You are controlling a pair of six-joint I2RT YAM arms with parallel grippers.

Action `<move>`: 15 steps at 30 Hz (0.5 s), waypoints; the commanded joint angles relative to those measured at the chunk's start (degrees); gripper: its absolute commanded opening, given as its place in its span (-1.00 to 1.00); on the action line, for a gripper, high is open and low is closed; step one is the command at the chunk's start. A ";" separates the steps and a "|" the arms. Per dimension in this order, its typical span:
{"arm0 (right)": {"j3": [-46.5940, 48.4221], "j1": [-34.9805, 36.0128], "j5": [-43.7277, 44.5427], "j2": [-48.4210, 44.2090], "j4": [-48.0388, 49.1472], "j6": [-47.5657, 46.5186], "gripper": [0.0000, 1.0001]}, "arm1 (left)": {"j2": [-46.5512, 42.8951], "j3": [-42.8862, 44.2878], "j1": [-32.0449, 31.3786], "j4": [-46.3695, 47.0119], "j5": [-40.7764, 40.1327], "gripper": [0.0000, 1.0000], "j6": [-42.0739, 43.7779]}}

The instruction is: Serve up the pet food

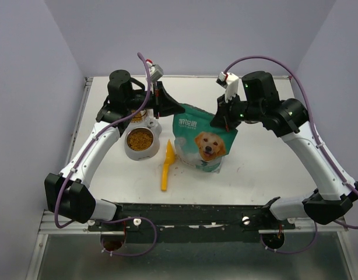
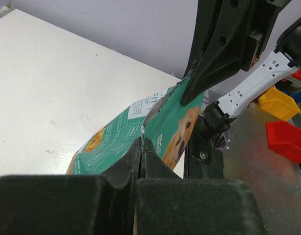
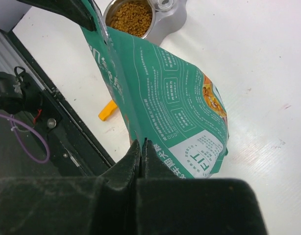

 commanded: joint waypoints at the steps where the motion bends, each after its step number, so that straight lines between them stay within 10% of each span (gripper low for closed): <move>1: 2.46 -0.37 5.97 -0.92 -7.49 -1.10 -0.77 | -0.41 0.75 2.07 0.13 0.79 -1.00 2.30; 6: -0.43 -0.37 6.78 -5.22 -5.30 -0.66 -0.39 | -0.14 1.28 2.07 0.57 0.88 -1.00 2.03; 10: -0.96 -0.37 6.43 -5.31 -5.57 -0.83 -0.99 | 0.38 2.16 2.15 0.40 1.14 -1.00 1.94; 15: -2.46 -0.37 5.64 -6.72 -6.62 -4.17 -0.99 | 0.65 2.25 2.15 0.31 1.32 -1.00 1.77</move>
